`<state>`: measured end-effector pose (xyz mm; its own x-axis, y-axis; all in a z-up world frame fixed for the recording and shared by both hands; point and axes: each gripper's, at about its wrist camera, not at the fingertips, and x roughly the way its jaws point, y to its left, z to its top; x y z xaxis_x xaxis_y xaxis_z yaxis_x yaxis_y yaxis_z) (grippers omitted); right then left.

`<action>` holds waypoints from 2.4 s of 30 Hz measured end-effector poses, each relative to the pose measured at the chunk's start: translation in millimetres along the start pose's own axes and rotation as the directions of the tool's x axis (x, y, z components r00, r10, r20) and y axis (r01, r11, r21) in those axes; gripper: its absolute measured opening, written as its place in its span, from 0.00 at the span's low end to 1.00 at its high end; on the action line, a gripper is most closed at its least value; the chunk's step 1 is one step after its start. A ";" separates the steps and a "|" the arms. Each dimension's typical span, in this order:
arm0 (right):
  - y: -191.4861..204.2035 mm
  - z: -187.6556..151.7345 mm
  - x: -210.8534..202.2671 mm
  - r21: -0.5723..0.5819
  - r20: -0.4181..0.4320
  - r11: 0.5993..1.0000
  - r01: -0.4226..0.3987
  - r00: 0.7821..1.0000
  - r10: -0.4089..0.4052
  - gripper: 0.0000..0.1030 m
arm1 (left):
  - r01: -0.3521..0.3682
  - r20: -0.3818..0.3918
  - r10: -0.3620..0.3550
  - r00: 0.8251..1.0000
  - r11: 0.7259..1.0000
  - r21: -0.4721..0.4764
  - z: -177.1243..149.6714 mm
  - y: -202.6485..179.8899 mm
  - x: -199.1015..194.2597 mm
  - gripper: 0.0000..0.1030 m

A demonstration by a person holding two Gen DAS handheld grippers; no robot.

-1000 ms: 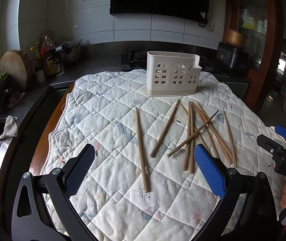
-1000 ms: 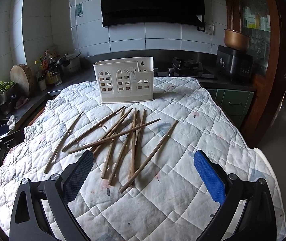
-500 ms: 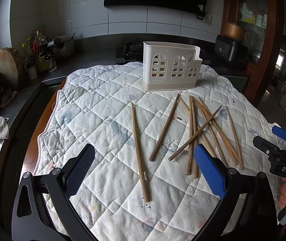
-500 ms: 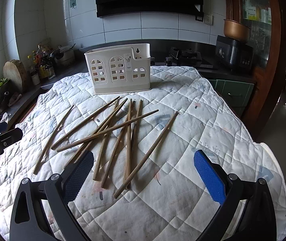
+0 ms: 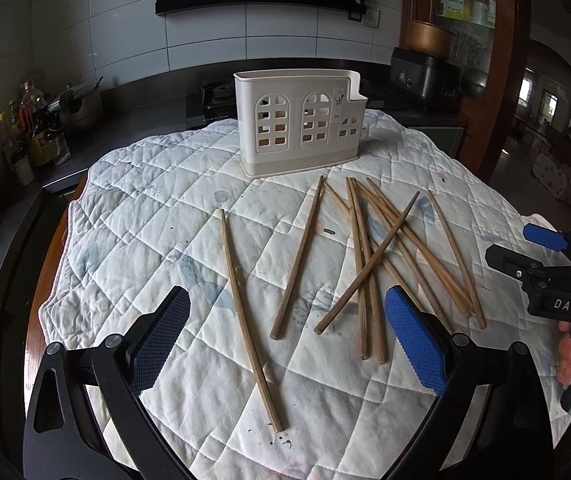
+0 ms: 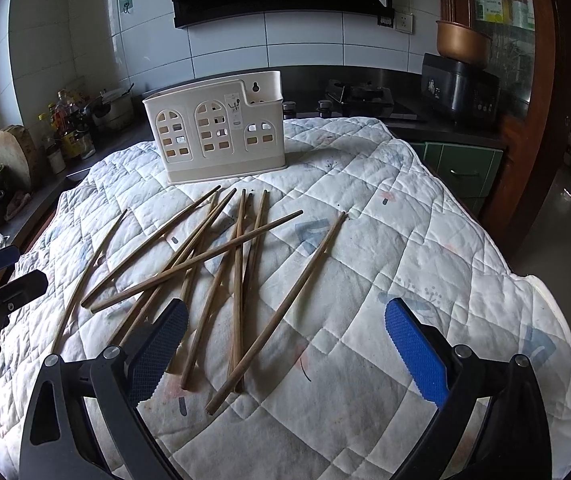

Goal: Organize utensils
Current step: 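Lower the left tool onto a wooden chopstick and close it while the right tool grasps another chopstick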

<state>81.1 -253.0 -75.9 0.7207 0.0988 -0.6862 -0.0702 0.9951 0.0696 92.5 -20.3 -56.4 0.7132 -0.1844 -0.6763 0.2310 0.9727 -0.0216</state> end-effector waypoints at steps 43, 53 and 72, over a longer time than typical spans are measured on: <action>7.3 1.8 37.6 0.017 -0.089 1.000 -0.025 0.996 0.026 0.71 | 0.365 -0.214 -0.324 0.922 0.912 0.189 -8.1 -12.8 85.6 0.10; 0.4 -1.6 44.8 0.089 -0.124 0.995 -0.051 0.990 0.062 0.48 | 0.309 -0.149 -0.283 0.948 0.929 0.204 -2.4 -18.1 65.2 0.06; -6.3 -8.4 59.6 0.198 -0.171 0.980 -0.004 0.984 0.039 0.14 | 0.419 -0.135 -0.400 0.906 0.893 0.163 -8.8 -18.8 45.4 0.09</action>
<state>118.8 -253.4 -123.3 0.5886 0.1360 -0.7969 0.0651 0.9746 0.2144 114.8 -45.7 -93.2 0.4646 -0.5374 -0.7038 0.6127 0.7689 -0.1827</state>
